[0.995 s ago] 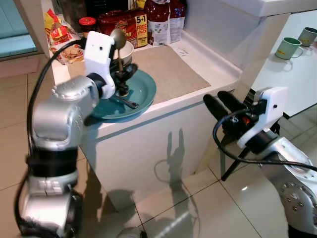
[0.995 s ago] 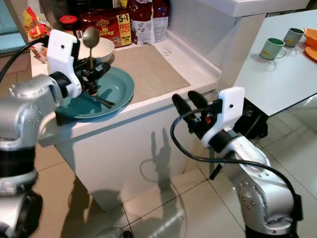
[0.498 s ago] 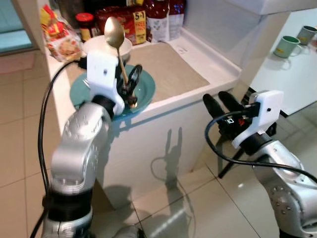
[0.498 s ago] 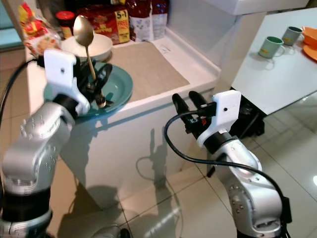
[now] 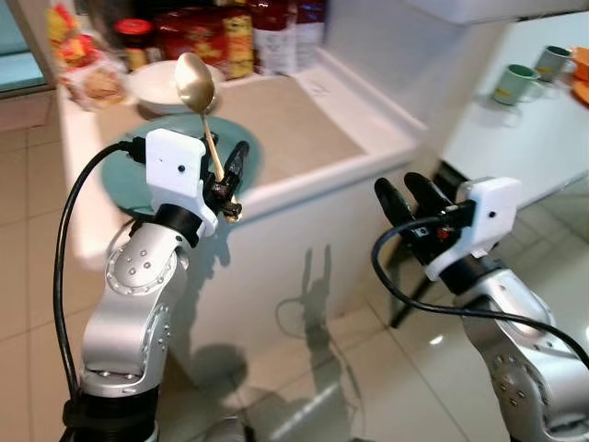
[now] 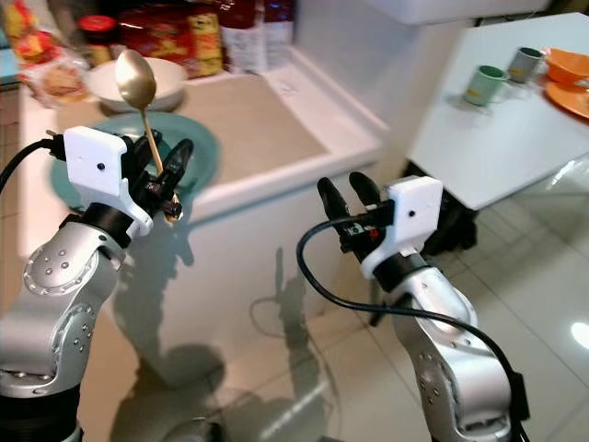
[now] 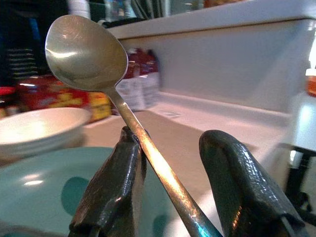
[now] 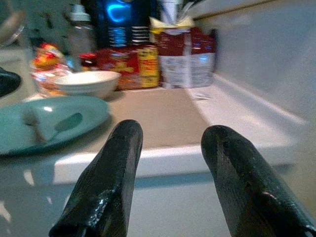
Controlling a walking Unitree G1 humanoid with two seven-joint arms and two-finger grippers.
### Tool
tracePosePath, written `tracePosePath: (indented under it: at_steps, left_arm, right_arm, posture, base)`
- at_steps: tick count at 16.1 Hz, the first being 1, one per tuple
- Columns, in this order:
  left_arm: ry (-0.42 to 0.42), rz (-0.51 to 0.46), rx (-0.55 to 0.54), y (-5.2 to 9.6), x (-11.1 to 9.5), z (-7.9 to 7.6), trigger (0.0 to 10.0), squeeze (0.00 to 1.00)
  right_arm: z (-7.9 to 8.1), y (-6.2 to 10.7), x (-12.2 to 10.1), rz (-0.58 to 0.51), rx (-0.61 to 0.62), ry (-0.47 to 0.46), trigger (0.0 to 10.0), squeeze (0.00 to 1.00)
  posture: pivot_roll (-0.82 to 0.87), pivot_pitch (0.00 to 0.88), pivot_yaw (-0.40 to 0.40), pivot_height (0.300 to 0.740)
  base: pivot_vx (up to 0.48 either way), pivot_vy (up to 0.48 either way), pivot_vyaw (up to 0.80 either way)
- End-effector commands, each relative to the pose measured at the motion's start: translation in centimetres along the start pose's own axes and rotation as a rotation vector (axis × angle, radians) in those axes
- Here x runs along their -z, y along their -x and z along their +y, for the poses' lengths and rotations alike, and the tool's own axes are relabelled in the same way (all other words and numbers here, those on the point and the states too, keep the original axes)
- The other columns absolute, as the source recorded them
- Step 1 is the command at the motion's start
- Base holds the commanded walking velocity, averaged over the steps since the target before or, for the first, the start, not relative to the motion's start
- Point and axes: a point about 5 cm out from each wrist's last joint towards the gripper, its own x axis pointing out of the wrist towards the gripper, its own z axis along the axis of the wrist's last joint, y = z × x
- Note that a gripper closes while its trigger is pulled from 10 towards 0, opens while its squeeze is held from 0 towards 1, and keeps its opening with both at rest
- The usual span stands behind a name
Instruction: Setting the table
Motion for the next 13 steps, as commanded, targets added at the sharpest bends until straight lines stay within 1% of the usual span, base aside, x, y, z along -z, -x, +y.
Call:
tracePosePath:
  at_steps: [1,3,8,11,13]
  left_arm:
    - [-0.010,-0.016,0.023,-0.2,-0.2,-0.7,10.0,0.00]
    - [-0.025,-0.004,0.022,-0.2,0.0,-0.8,10.0,0.00]
    - [-0.083,0.005,0.041,-0.7,0.2,-1.1,10.0,0.00]
    - [-0.089,0.013,0.055,-0.9,0.4,-1.3,10.0,0.00]
    - [-0.099,0.022,0.036,-1.3,0.4,-1.0,10.0,0.00]
  right_arm:
    - [-0.5,0.0,0.0,-0.007,0.044,0.015,10.0,0.00]
    - [-0.8,0.0,0.0,-0.013,0.076,0.021,10.0,0.00]
    - [-1.0,0.1,0.1,-0.015,0.087,0.034,10.0,0.00]
    - [-0.9,0.2,0.1,-0.017,0.094,0.035,10.0,0.00]
    - [-1.0,0.3,0.1,-0.018,0.111,0.056,10.0,0.00]
  posture:
    - [0.08,0.061,-0.036,0.740]
    - [0.08,0.061,-0.036,0.740]
    - [0.08,0.062,-0.025,0.740]
    - [0.07,0.055,-0.009,0.740]
    - [0.07,0.047,-0.001,0.740]
  base:
    - [0.000,-0.480,0.00]
    - [0.000,-0.480,0.00]
    - [0.000,-0.480,0.00]
    - [0.000,-0.480,0.00]
    - [0.000,-0.480,0.00]
